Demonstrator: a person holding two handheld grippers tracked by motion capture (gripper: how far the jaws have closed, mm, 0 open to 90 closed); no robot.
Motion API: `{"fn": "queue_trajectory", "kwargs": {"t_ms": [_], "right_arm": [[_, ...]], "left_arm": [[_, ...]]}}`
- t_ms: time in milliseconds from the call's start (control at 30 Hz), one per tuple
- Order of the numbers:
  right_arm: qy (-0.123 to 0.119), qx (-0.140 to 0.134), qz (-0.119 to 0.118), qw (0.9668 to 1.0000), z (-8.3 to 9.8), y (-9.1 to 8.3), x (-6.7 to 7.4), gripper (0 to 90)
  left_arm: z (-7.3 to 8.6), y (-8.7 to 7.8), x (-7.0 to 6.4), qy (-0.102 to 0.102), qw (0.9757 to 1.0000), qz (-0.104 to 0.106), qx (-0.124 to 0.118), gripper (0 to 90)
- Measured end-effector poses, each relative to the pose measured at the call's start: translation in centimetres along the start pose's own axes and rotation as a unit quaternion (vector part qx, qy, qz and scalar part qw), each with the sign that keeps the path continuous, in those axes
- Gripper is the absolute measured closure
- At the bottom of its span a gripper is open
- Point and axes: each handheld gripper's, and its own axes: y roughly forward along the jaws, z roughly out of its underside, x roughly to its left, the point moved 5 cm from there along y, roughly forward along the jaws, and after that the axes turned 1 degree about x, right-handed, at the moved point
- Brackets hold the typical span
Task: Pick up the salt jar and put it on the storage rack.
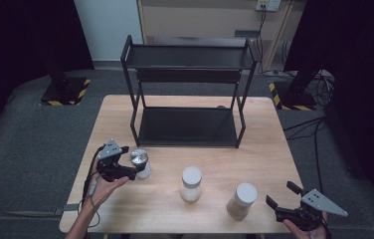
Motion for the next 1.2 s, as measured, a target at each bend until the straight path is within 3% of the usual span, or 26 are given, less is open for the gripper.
{"fn": "queue_trajectory", "kwargs": {"t_ms": [300,667,800,1200], "right_arm": [[-0.001,-0.002,-0.001,1.0,0.0,0.0,-0.1,5.5],[0.001,-0.004,-0.001,1.0,0.1,-0.1,-0.1,5.5],[0.001,-0.004,-0.002,1.0,0.1,-0.1,-0.1,5.5],[0.002,-0.005,-0.002,1.0,0.1,-0.1,-0.2,5.5]], "left_arm": [[0.5,1.4,0.3,-0.001,1.0,-0.002,-0.003,7.1],[1.7,2.4,0.4,0.01,0.9998,-0.004,-0.015,21.7],[2.0,2.5,0.3,0.016,0.9995,-0.003,-0.026,31.2],[1.8,2.5,0.0,0.024,0.9993,-0.008,-0.027,33.2]]}}
